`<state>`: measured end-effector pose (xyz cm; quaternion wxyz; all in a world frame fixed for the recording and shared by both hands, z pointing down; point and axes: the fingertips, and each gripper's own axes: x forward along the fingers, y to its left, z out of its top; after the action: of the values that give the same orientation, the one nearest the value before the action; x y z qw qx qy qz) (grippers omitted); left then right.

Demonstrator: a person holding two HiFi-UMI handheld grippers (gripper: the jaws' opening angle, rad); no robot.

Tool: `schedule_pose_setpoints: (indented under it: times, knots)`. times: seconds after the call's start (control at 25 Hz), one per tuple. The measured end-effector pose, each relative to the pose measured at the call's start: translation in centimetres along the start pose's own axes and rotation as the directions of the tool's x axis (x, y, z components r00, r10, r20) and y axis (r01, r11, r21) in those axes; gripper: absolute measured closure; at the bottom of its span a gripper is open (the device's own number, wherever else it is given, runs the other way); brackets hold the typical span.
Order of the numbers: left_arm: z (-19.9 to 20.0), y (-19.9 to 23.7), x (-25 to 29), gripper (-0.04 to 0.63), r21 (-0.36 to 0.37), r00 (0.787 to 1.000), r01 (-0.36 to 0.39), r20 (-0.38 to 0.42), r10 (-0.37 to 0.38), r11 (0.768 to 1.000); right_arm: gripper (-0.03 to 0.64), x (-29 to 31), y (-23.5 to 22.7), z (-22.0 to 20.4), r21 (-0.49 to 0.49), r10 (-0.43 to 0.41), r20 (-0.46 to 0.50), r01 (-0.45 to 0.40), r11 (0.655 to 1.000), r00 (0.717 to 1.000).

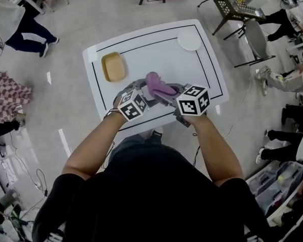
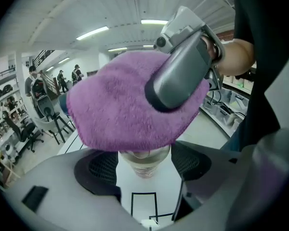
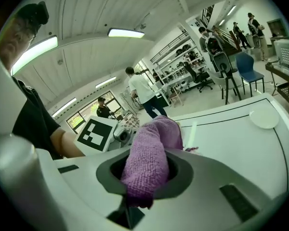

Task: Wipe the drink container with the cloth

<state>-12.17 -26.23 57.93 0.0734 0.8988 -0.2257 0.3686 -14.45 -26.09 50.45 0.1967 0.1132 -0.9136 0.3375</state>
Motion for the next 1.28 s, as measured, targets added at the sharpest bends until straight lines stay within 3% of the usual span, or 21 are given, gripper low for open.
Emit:
schedule_pose_setpoints:
  times: [0.16,0.36,0.88,1.28]
  knots:
    - [-0.1,0.0,0.6,0.227,0.013,1.0,0.007,0.003,-0.007,1.0,0.537,1.0,-1.8,-1.9,0.012,-0.046,-0.072,0.047,0.999,0.996]
    - [-0.5,-0.2,0.4,0.232,0.028,1.0,0.009,-0.005,-0.009,1.0,0.537,0.3,-3.5,-2.9,0.003,-0.134,-0.093,0.135,0.991,0.987]
    - [-1.1,0.2,0.3,0.233,0.036,1.0,0.008,-0.021,-0.007,0.999,0.537,-4.7,-8.7,-3.6,0.088,-0.322,-0.027,0.323,0.942,0.946]
    - [-1.4,0.0,0.5,0.236,0.023,0.999,0.007,-0.05,-0.006,1.0,0.537,-9.4,-11.0,-8.3,0.198,-0.442,0.022,0.43,0.881,0.897]
